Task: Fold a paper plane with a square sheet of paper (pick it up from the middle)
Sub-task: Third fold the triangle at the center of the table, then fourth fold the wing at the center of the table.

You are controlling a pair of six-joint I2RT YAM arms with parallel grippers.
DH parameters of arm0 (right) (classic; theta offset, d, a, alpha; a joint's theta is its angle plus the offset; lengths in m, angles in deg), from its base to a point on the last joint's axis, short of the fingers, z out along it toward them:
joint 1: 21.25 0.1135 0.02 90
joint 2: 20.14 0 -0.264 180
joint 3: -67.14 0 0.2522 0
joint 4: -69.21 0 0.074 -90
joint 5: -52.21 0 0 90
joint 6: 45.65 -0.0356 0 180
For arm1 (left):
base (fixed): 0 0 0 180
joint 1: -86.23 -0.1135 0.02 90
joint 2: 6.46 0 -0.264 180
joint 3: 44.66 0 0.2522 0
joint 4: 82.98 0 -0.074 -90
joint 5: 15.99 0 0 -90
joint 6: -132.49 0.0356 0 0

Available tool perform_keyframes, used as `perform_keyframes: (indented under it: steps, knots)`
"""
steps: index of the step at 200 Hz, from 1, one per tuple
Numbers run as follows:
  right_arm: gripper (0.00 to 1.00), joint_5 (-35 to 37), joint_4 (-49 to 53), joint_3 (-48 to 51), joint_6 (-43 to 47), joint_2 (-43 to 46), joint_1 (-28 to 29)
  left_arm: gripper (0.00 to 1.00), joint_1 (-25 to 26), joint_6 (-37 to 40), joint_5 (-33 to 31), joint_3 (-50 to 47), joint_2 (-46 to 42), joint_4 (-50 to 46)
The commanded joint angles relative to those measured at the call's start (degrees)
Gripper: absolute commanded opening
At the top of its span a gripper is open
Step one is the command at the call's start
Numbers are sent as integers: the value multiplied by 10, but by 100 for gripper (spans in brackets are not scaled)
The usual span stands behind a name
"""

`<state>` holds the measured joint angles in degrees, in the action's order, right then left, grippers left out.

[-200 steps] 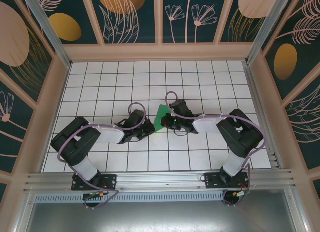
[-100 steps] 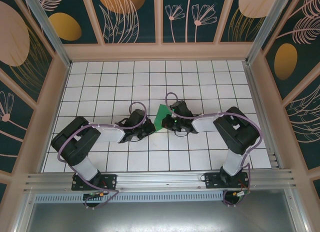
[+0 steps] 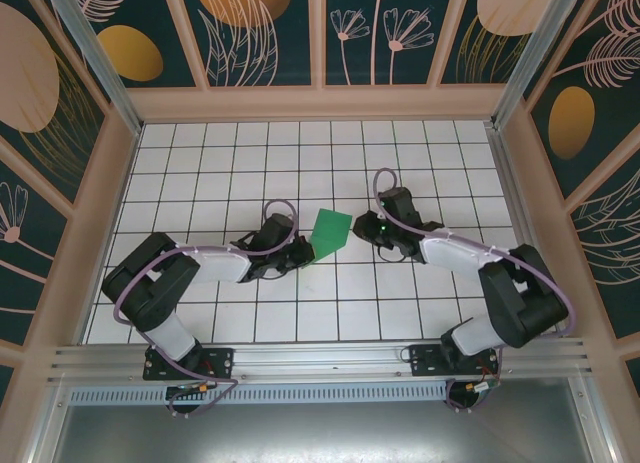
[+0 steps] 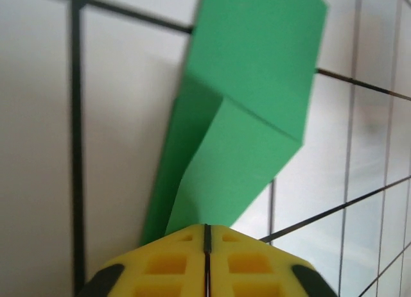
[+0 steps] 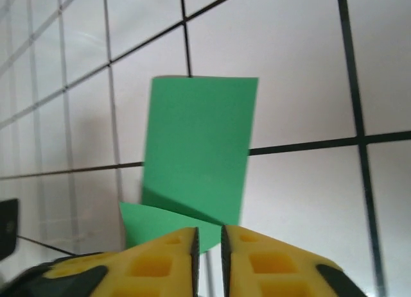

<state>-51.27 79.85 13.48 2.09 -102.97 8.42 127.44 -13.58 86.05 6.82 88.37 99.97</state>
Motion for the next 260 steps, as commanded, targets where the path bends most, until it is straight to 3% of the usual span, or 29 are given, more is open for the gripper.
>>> perform_keyframes:
  steps: [1, 40, 68, 127, 260]
  knots:
    - [34, -43, -15, 24, -52, 15, 2, 16, 1, 32, -4, 23, -21, 5]
    - [48, -76, -62, 46, -92, 3, 1, 12, 0, 46, -44, 55, 7, -28]
    - [51, -90, -75, 39, -100, -23, 2, 6, 0, 51, -90, 82, 30, -65]
    - [51, -110, -98, 28, -118, -62, 5, 2, 0, 53, -81, 89, 89, -65]
    - [44, -103, -88, -15, -135, -137, 14, 0, 0, 2, -80, 77, 102, -70]
